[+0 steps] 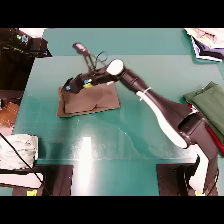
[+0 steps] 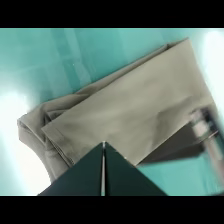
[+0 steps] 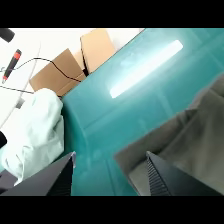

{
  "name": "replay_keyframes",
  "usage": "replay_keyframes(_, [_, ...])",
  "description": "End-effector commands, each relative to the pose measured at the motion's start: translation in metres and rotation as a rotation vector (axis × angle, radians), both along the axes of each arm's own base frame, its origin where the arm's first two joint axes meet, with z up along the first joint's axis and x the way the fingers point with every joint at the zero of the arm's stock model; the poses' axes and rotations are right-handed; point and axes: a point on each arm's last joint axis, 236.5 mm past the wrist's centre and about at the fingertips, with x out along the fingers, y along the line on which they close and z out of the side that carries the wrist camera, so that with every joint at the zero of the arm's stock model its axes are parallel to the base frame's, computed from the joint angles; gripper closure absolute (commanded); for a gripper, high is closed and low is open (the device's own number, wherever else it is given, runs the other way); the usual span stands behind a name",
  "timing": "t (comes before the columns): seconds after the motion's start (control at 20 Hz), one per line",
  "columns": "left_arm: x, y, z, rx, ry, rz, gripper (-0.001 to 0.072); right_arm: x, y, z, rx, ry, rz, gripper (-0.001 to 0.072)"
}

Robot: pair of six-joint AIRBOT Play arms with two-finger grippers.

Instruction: Fold the shirts.

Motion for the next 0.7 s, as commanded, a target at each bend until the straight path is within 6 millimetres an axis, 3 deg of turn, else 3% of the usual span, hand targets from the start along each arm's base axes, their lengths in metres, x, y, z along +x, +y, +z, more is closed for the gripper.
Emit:
replay_keyframes(0.0, [-0.003,0.000,-0.001,0.002,0.012,-0.003,0.0681,0.020,-0.082,-0.019,-0.193,0.084,-0.015,0.0184])
replay_keyframes(0.1, [-0.003,0.000,-0.001,0.001,0.010,-0.002,0.0681,0.043,-0.150,-0.052,-0.338,0.169,-0.114,0.0184])
replay_keyframes(0.2, [-0.001,0.000,0.000,-0.001,0.002,0.001,0.0680,0.055,-0.201,-0.080,-0.382,0.288,-0.189,0.0176])
replay_keyframes(0.25, [-0.001,0.000,0.000,0.000,0.002,0.000,0.0680,0.058,-0.219,-0.091,-0.375,0.348,-0.216,0.0086])
replay_keyframes(0.35, [-0.001,0.000,-0.001,-0.001,0.006,0.001,0.0680,0.057,-0.238,-0.112,-0.330,0.467,-0.260,0.0056])
replay_keyframes(0.45, [0.000,0.000,-0.007,-0.002,0.015,0.003,0.0680,0.054,-0.244,-0.134,-0.310,0.541,-0.301,0.0056])
replay_keyframes(0.65, [0.001,0.000,-0.013,-0.005,0.026,0.005,0.0681,0.047,-0.224,-0.159,-0.266,0.599,-0.357,0.0056])
